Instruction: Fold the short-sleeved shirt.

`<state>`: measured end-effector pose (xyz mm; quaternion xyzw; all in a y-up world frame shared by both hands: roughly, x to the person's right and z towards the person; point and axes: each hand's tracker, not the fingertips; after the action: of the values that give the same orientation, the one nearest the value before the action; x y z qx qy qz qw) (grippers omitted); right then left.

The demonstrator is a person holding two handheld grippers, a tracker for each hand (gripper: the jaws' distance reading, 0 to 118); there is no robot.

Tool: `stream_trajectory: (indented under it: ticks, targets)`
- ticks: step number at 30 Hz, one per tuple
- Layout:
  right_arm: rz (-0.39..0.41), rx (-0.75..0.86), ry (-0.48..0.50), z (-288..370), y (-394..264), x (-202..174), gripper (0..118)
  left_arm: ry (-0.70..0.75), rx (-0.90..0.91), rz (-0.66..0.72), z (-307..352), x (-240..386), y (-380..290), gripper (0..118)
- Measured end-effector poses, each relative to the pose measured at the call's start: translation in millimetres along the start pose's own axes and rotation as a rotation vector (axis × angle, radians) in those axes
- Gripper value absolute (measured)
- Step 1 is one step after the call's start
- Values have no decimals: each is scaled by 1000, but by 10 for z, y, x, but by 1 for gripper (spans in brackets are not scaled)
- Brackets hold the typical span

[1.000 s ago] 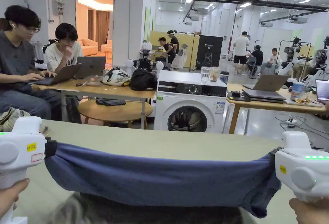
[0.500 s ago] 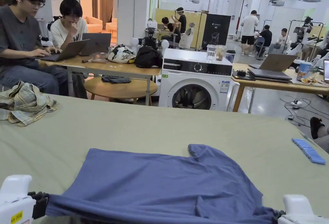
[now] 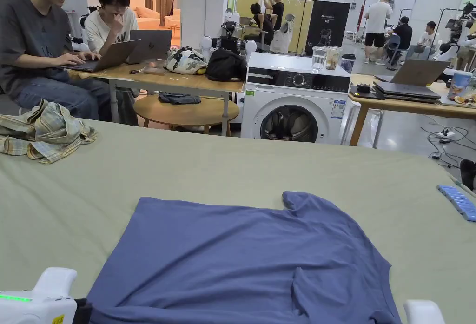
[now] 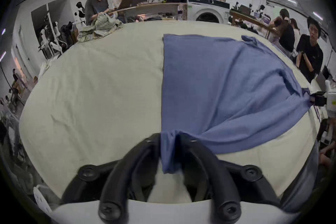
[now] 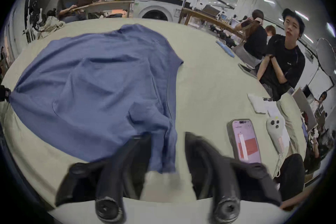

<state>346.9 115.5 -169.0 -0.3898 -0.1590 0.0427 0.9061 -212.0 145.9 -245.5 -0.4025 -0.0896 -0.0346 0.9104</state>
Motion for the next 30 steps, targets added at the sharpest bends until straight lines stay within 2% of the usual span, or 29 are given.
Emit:
stream_trajectory:
  ticks: [1, 2, 9, 10, 11, 12, 14, 16, 22, 28, 29, 30]
  targets:
    - [-22, 33, 16, 40, 62, -11, 49, -19, 46, 33, 59, 25, 37, 40]
    - [-35, 51, 19, 64, 120, -35, 54, -31, 71, 60, 93, 47, 72, 41]
    - [-117, 193, 57, 140, 424, -314, 52, -42, 203, 92, 136, 321, 357, 41]
    - [-132, 220, 67, 167, 439, -345, 41, -54, 235, 102, 181, 371, 361, 41]
    - [-138, 241, 67, 229, 453, -388, 15, -68, 267, 114, 235, 403, 371, 36]
    - [-150, 271, 85, 305, 457, -429, 1, -72, 298, 127, 286, 434, 379, 27]
    - [-160, 301, 65, 391, 450, -478, 0, -55, 334, 123, 379, 502, 378, 0]
    - [-174, 351, 82, 532, 427, -519, 0, -11, 347, 85, 456, 565, 378, 0]
    - [-185, 357, 96, 735, 401, -551, 0, -12, 274, 78, 384, 298, 314, 0]
    - [-128, 320, 102, 694, 406, -681, 0, -30, -14, 137, 78, -130, 415, 0]
    - [-119, 310, 97, 681, 402, -694, 0, -33, -45, 147, 10, -191, 428, 5]
    - [-115, 305, 102, 669, 388, -697, 0, -34, -89, 146, 8, -137, 409, 15]
